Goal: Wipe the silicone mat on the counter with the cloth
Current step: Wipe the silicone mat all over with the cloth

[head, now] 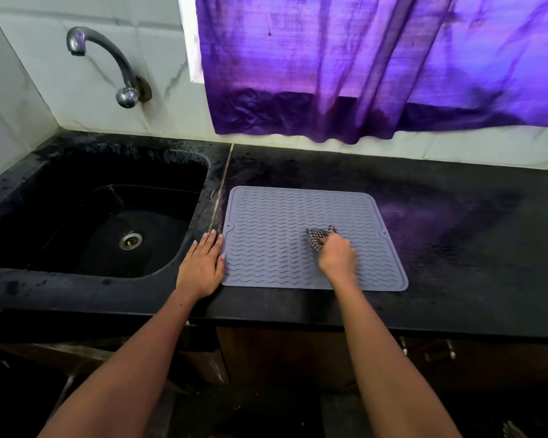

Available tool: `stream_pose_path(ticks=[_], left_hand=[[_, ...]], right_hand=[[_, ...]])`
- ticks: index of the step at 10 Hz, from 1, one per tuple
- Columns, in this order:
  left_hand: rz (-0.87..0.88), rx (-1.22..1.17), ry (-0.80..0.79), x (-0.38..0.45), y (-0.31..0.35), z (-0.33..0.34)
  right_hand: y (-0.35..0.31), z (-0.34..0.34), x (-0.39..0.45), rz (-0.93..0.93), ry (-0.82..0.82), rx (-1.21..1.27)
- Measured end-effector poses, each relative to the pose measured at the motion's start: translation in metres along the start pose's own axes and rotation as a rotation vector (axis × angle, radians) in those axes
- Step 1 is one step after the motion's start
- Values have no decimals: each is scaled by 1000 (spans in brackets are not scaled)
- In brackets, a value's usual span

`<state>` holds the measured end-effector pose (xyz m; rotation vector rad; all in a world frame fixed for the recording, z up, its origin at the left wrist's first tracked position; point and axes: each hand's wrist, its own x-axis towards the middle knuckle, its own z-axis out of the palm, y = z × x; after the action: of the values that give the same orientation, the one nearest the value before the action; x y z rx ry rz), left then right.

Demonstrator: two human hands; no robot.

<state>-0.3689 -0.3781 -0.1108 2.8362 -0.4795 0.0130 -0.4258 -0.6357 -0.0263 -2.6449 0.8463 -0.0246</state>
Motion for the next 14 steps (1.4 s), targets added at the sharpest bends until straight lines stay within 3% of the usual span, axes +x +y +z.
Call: stream_pose_path(ticks=[1, 3, 5, 7, 10, 12, 14], left_hand=[[3, 1, -1, 0, 0, 0], [5, -3, 8, 1, 0, 2], [8, -6, 21, 1, -2, 2], [3, 0, 24, 1, -1, 2], [3, -25, 25, -1, 3, -2], [2, -18, 10, 0, 2, -2], [8, -27, 25, -1, 2, -2]], right_hand=[[9, -4, 3, 53, 102, 15], [38, 14, 3, -97, 17, -221], [31, -6, 14, 18, -31, -122], [43, -19, 29, 127, 124, 9], [75, 10, 27, -37, 91, -240], [71, -24, 41, 135, 53, 21], [87, -21, 34, 200, 182, 41]])
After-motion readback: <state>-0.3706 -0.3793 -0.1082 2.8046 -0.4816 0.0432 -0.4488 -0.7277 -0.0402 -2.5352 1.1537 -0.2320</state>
